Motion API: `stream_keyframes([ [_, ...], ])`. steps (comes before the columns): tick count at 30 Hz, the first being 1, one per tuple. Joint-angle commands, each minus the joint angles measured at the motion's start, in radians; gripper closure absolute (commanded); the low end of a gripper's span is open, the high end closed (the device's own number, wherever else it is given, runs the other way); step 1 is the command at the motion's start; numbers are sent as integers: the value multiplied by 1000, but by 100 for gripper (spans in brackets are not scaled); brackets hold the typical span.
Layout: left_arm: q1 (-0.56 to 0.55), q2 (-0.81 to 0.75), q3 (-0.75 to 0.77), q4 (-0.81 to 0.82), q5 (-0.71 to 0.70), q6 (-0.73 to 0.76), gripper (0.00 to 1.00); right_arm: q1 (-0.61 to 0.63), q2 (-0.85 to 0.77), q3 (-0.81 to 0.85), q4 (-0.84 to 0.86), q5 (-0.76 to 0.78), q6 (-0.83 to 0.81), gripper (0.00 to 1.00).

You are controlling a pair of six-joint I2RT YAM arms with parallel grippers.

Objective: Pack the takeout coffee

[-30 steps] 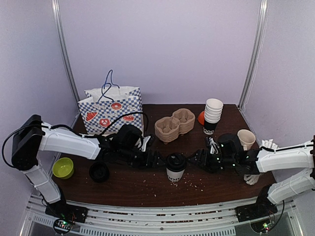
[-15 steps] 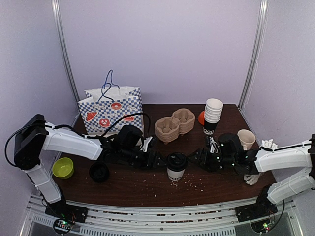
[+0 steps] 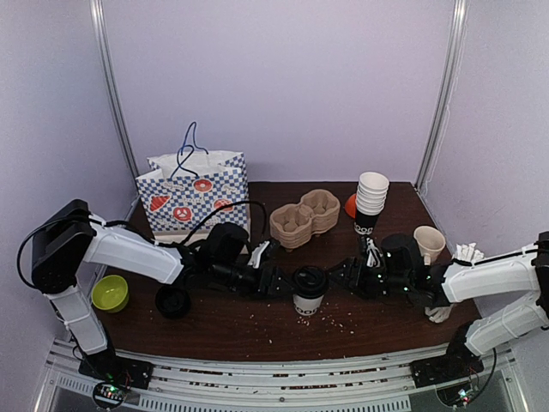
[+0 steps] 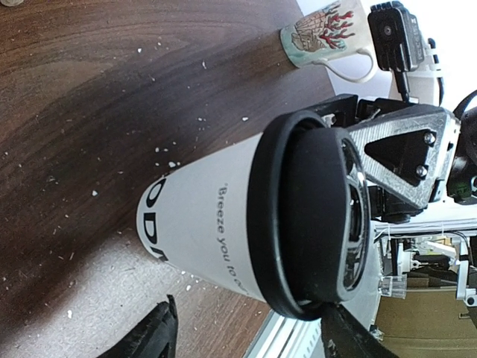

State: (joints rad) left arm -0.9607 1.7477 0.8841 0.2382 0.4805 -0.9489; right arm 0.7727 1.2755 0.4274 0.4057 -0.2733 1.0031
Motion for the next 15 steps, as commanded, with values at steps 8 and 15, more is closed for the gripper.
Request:
stream_keyframes([
  [8,-2,47,-5,-209,-94,47,29,16,-34,16,-227,-22,-24,31],
  [15,-2,-2,120,-310,-106,102,18,14,-79,131,-339,17,-66,25],
])
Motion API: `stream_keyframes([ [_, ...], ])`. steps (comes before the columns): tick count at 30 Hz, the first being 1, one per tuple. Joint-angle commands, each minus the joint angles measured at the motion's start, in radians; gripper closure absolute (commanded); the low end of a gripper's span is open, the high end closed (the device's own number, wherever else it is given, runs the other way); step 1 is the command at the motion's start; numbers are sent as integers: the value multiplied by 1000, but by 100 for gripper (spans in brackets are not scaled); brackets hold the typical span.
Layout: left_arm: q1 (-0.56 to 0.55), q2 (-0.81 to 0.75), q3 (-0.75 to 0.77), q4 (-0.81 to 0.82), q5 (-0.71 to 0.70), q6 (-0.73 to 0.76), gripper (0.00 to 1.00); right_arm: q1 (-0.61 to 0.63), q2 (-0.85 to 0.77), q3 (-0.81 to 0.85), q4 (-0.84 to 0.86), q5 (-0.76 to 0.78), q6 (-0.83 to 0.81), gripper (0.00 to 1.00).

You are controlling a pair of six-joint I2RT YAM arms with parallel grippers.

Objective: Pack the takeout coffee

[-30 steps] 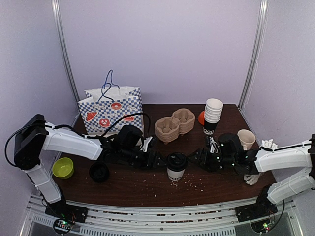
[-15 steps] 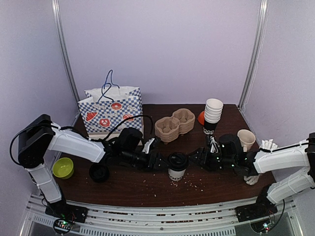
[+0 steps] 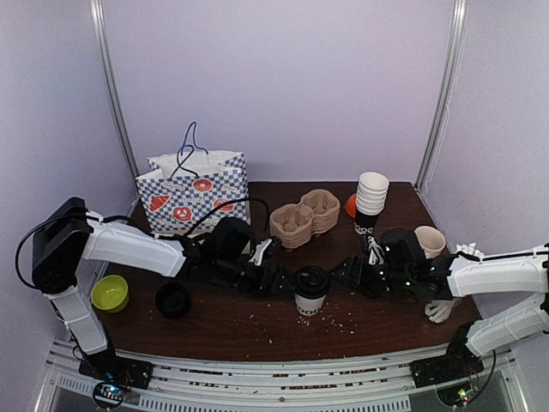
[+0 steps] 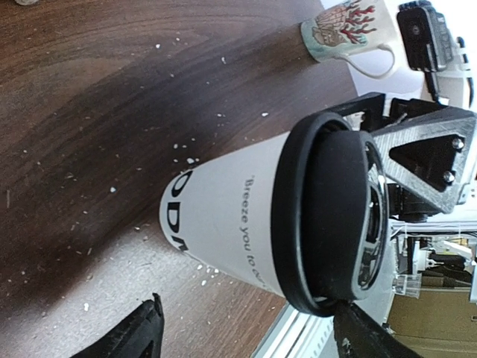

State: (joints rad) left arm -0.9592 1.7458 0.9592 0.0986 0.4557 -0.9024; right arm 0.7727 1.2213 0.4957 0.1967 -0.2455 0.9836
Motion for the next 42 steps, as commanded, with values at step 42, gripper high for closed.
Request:
stream_keyframes([
  [42,-42,-597,-184,-337,-530,90,2,218,473,846,-922,283,-605,0],
])
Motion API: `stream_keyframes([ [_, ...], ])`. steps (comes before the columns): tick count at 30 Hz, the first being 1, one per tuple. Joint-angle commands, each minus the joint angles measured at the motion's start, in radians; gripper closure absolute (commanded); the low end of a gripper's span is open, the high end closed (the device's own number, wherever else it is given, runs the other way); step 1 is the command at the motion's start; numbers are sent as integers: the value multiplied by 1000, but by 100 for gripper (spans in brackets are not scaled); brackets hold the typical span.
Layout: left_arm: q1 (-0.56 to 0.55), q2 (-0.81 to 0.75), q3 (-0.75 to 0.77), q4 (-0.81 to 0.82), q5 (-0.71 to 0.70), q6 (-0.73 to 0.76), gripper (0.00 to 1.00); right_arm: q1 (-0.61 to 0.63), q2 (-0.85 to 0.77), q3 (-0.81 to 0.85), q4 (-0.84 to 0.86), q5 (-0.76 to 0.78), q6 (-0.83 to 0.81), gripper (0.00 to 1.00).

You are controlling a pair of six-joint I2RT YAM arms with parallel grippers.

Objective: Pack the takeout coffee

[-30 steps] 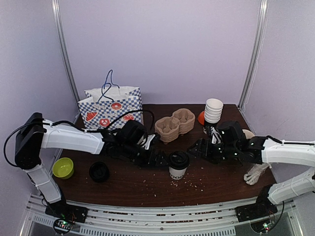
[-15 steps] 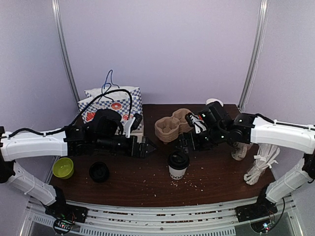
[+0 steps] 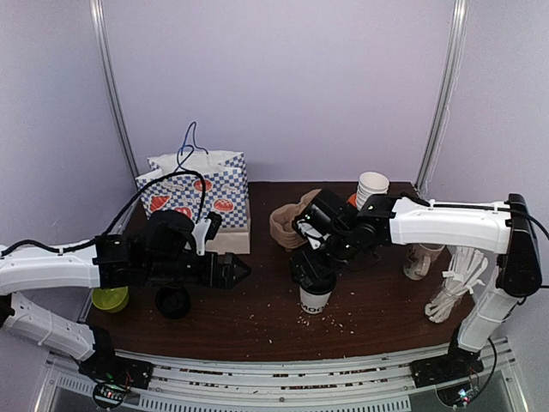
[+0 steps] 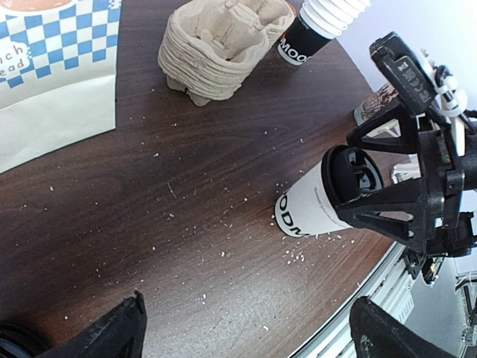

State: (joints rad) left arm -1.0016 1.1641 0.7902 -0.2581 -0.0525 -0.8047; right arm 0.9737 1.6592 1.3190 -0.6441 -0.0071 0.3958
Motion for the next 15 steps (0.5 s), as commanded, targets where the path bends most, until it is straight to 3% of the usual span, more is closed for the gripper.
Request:
stream_keyframes([
  [1,0,-15,-18,21,-20,-8,2,22,33,25,-82,52,-15,0],
  [15,0,8,-23,50,-7,-11,1,34,-87,41,-128,63,12,0],
])
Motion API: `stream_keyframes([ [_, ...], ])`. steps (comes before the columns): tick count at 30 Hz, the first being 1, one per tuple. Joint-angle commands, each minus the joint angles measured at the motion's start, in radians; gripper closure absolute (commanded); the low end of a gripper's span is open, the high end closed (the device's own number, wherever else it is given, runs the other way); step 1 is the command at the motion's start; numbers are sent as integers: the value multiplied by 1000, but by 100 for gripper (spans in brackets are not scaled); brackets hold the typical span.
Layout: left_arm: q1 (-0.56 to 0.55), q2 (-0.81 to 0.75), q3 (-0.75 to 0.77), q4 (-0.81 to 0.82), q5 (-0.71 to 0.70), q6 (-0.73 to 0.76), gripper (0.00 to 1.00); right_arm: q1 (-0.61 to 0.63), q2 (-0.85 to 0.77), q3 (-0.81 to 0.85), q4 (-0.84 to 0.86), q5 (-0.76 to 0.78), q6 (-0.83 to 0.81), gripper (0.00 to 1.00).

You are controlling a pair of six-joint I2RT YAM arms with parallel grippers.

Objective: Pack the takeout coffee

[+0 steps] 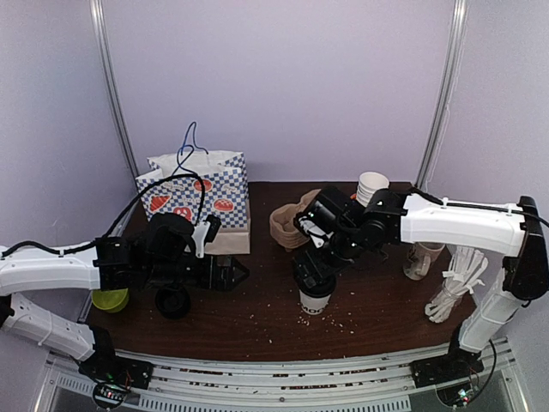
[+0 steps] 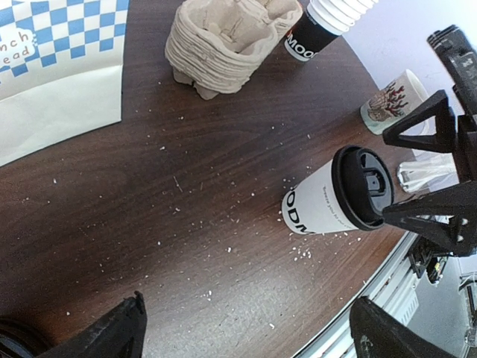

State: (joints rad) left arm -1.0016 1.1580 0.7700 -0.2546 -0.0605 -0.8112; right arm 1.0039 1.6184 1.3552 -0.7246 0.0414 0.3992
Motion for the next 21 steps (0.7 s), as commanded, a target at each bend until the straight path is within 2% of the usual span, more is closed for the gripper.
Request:
stream_keyframes([
  [1,0,17,-2,49,5,-5,2,4,-46,-4,-51,2,7,0],
  [21,0,49,12,61,33,-6,2,4,25,-101,6,-39,-21,0],
])
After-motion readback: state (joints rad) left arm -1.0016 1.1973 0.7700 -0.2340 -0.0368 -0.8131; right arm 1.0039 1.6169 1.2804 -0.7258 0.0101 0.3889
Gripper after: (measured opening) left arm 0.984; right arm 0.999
